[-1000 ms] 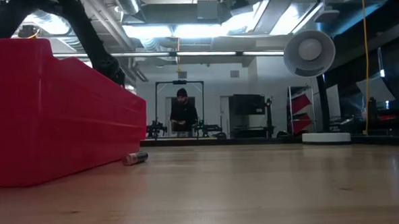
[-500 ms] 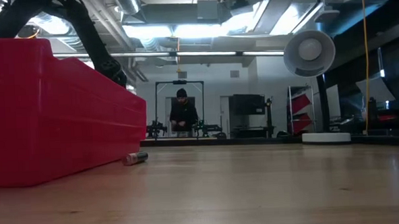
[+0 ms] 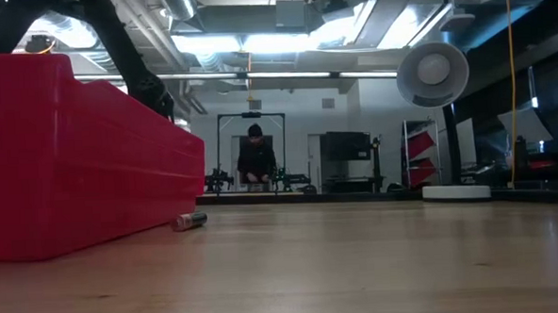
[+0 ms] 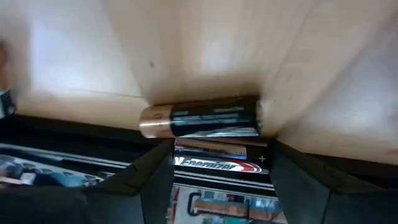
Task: Sort batteries
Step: Put the silver battery into the right red bin
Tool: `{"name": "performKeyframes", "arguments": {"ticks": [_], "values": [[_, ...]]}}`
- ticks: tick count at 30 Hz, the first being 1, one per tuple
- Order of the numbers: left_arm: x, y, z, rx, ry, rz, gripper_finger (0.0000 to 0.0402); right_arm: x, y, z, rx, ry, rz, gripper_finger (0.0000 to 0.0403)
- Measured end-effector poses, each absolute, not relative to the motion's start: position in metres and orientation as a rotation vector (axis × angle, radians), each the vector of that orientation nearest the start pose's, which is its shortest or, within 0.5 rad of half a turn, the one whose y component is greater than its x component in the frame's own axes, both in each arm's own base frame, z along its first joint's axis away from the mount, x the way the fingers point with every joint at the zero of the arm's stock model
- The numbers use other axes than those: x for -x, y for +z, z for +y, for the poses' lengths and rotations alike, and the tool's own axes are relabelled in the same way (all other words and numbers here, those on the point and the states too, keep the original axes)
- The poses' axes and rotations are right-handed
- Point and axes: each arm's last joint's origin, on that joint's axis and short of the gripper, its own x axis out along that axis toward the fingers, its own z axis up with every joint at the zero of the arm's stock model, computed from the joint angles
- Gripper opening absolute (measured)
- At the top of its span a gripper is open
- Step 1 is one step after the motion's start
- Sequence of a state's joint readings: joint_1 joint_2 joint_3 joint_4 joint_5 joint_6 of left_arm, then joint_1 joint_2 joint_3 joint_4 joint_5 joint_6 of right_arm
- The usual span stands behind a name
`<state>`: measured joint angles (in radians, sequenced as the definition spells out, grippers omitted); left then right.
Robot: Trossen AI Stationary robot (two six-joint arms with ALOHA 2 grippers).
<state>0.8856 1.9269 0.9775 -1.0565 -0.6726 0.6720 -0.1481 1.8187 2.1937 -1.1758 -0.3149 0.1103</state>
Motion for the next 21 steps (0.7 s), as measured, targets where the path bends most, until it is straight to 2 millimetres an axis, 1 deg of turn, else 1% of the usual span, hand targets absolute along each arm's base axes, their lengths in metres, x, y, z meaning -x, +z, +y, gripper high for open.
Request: {"name": "performKeyframes", "arguments": {"ticks": [6, 10, 16, 21], "values": [[-0.157, 0.116, 0.214, -0.090, 0.286, 2.281, 0.0229, -0.355, 0.437, -0.044, -0.278, 0.119, 0.789, 0.0003], [-0.162, 0.130, 0.208, -0.089, 0.331, 2.209, 0.0229, -0.355, 0.437, -0.044, -0.271, 0.122, 0.788, 0.0003], [-0.165, 0.163, 0.196, -0.048, 0.420, 2.034, 0.0230, -0.355, 0.437, -0.044, -0.254, 0.129, 0.787, 0.0003], [-0.161, 0.199, 0.177, -0.019, 0.457, 1.880, 0.0230, -0.355, 0.437, -0.044, -0.251, 0.130, 0.786, 0.0003]]}}
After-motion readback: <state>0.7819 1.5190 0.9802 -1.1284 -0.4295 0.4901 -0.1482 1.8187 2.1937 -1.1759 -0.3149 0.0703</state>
